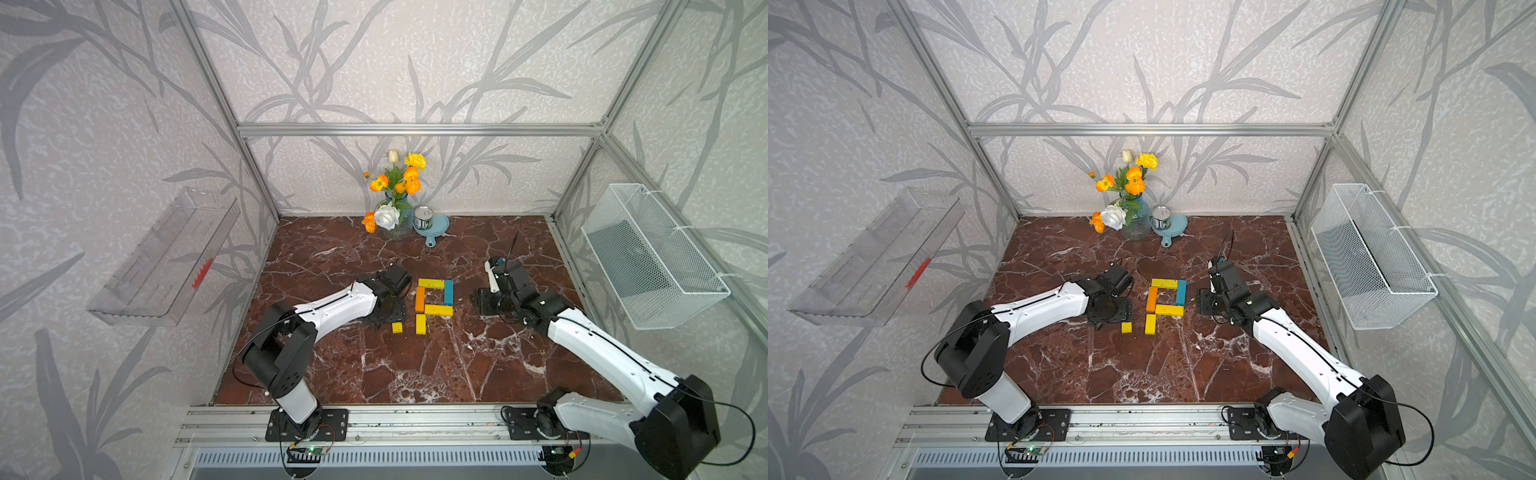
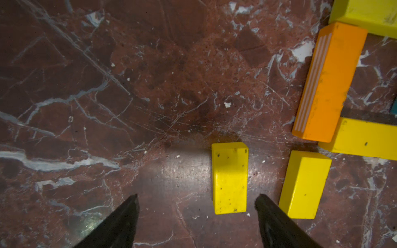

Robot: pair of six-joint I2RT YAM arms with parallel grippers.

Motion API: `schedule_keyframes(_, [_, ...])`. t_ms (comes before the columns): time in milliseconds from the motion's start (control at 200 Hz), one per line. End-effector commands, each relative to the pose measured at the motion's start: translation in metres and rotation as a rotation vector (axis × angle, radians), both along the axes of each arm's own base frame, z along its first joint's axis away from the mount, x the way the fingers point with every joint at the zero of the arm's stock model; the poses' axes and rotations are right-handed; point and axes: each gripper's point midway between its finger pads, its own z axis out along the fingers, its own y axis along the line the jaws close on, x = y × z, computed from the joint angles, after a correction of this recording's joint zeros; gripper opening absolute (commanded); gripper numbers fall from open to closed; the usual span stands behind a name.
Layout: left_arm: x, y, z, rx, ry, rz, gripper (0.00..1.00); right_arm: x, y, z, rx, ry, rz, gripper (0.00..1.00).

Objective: Assemble the letter p with building blocks
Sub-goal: Pick up the building block from the center of the board.

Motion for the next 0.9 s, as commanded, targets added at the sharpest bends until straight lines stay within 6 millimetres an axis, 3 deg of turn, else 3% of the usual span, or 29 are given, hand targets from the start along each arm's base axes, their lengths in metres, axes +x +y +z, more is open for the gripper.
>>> schedule_keyframes(0, [0.013,-0.013,-0.002,-0.026,-0.026,0.013,0.85,-0.001,-0.003,-0.001,-0.004,-0.010,0.004,0.68])
schedule_keyframes(185, [0.013,-0.024,-0.015,-0.028,0.025,-0.026,0.84,-0.003,-0.009,-0.002,-0.001,-0.010,-0.016,0.68])
schedule_keyframes(575, [0.003,-0.016,-0.030,0.006,0.058,-0.027,0.76,-0.003,-0.010,-0.006,0.012,0.002,-0.022,0.68])
schedule_keyframes(895, [0.002,-0.024,-0.042,0.000,0.083,-0.046,0.71,-0.004,-0.011,-0.006,0.013,0.007,-0.024,0.68])
